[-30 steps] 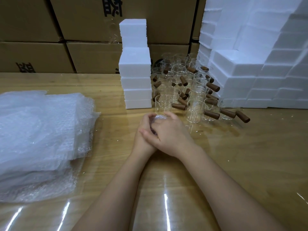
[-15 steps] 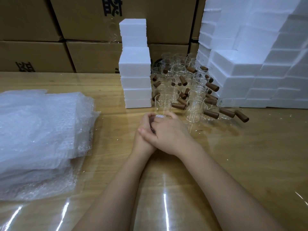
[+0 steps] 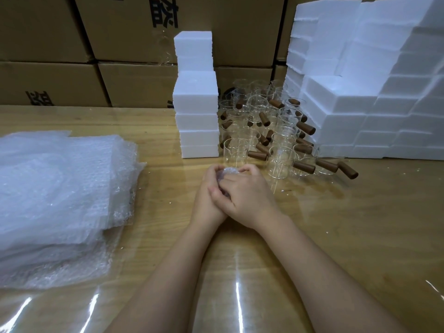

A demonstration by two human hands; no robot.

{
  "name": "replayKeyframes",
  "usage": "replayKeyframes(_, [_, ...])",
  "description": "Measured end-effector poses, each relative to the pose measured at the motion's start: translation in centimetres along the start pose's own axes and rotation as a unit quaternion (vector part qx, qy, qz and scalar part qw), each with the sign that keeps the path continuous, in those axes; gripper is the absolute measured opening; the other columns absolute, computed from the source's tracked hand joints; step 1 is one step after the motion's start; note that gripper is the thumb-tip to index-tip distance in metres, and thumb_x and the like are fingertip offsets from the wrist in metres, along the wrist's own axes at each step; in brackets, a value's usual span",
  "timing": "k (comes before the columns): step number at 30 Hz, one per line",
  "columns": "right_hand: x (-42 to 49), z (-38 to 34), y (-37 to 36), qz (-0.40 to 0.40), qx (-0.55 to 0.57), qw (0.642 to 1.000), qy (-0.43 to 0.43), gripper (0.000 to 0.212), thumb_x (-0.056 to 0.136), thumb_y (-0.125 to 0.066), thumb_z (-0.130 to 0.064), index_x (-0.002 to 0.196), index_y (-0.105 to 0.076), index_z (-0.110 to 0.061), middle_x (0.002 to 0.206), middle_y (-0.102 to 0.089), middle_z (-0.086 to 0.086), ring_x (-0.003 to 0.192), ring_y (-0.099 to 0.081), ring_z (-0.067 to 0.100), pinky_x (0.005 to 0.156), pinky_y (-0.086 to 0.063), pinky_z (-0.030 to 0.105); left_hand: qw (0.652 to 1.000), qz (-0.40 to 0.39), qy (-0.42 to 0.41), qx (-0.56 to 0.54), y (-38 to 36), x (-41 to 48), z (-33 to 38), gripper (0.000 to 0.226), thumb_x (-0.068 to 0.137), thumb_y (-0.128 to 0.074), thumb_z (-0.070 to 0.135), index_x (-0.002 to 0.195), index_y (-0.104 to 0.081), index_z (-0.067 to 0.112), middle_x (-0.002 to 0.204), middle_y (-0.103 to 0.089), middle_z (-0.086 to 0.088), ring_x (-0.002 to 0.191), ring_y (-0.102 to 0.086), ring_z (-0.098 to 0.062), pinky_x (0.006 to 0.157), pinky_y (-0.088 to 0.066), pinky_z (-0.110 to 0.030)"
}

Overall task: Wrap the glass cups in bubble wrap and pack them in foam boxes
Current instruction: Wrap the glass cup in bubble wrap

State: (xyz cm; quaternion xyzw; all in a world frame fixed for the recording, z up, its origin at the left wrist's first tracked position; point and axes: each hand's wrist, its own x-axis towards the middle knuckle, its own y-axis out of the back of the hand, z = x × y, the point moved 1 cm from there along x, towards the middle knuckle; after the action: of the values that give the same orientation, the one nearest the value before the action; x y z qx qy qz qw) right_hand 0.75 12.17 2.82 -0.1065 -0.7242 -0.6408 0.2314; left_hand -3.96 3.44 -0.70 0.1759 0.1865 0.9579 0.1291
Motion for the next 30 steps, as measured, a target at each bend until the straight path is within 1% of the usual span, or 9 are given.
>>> replayKeyframes(5, [0.0,0.7,-0.3,-0.013,0.034,0.999,0.01,0.064,0.088,-0.011,-0.048,0.076,-0.065,-0.015,0.081,-0.064,-0.005,0.082,-0.056,0.013,0.098,-0.026,0.029,0.999,-0.025,-0.014,0.027,0.3,-0.2,-0.1,0.068,0.078,-0.067,0.03,0.136,-0.035,0.014,0.122,-0.056,-0.001,0.106,-0.057,-0.015,0.085,-0.045,-0.022])
replayKeyframes(9, [-0.5,0.8,-0.7,0.021,0.075,0.997,0.016,0.053,0.09,-0.024,-0.042,0.073,-0.064,-0.012,0.081,-0.064,-0.003,0.082,-0.057,0.015,0.098,-0.03,0.031,0.99,-0.137,0.007,-0.024,1.7,-0.6,0.1,0.095,0.063,-0.064,0.042,0.144,-0.019,0.024,0.107,-0.057,0.029,0.086,-0.061,0.01,0.066,-0.044,-0.003])
replayKeyframes(13, [-0.9,1.5,-0.9,0.126,0.192,0.973,0.001,0.039,0.091,-0.038,-0.032,0.077,-0.064,-0.007,0.084,-0.063,0.002,0.084,-0.057,0.02,0.085,-0.041,0.039,0.99,-0.123,0.015,-0.071,2.3,-0.7,0.1,0.094,0.06,-0.069,0.036,0.142,-0.023,0.033,0.114,-0.051,0.022,0.096,-0.057,0.014,0.074,-0.043,-0.003])
replayKeyframes(15, [-0.7,2.6,-0.6,0.219,0.247,0.943,-0.05,0.037,0.093,-0.038,-0.027,0.081,-0.064,-0.005,0.086,-0.061,0.004,0.085,-0.057,0.021,0.079,-0.043,0.038,0.992,-0.093,0.029,-0.082,2.2,-0.7,0.2,0.086,0.06,-0.073,0.037,0.138,-0.036,0.031,0.119,-0.054,0.016,0.103,-0.053,0.012,0.08,-0.042,-0.003])
replayKeyframes(17, [-0.9,4.2,-0.5,0.247,0.283,0.918,-0.13,0.04,0.096,-0.033,-0.031,0.087,-0.065,-0.007,0.09,-0.061,0.001,0.089,-0.057,0.017,0.079,-0.045,0.035,0.991,-0.074,0.044,-0.102,2.3,-0.7,0.2,0.082,0.06,-0.076,0.04,0.135,-0.044,0.03,0.124,-0.055,0.011,0.108,-0.053,0.007,0.087,-0.042,-0.005])
replayKeyframes(21, [-1.5,5.2,-1.2,0.13,0.365,0.897,-0.212,0.042,0.092,-0.033,-0.053,0.108,-0.062,-0.026,0.096,-0.064,-0.018,0.091,-0.059,-0.001,0.076,-0.049,0.025,0.98,-0.057,0.074,-0.177,2.8,-0.3,0.1,0.07,0.06,-0.077,0.046,0.125,-0.051,0.036,0.126,-0.057,0.004,0.112,-0.059,-0.01,0.094,-0.05,-0.029])
replayKeyframes(25, [-1.1,4.1,-1.7,0.086,0.415,0.887,-0.181,0.026,0.092,-0.042,-0.048,0.099,-0.063,-0.034,0.083,-0.064,-0.021,0.076,-0.059,-0.002,0.066,-0.047,0.019,0.975,-0.049,0.086,-0.198,2.8,-0.3,0.2,0.048,0.065,-0.072,0.047,0.108,-0.055,0.034,0.109,-0.064,0.003,0.091,-0.065,-0.003,0.075,-0.051,-0.017])
replayKeyframes(28, [-0.9,4.0,-1.3,0.08,0.452,0.87,-0.18,0.014,0.091,-0.048,-0.038,0.086,-0.061,-0.038,0.07,-0.061,-0.019,0.06,-0.053,-0.001,0.054,-0.042,0.018,0.968,-0.058,0.106,-0.221,2.9,-0.3,0.2,0.057,0.056,-0.074,0.053,0.104,-0.057,0.028,0.103,-0.068,-0.003,0.086,-0.068,-0.013,0.073,-0.054,-0.026])
replayKeyframes(30, [-0.9,4.2,-1.2,0.075,0.471,0.861,-0.177,0.017,0.094,-0.051,-0.028,0.087,-0.063,-0.039,0.067,-0.06,-0.021,0.057,-0.051,-0.003,0.053,-0.038,0.014,0.969,-0.064,0.101,-0.218,2.9,-0.4,0.3,0.056,0.055,-0.076,0.049,0.104,-0.058,0.028,0.102,-0.067,0.001,0.082,-0.068,-0.008,0.065,-0.052,-0.021])
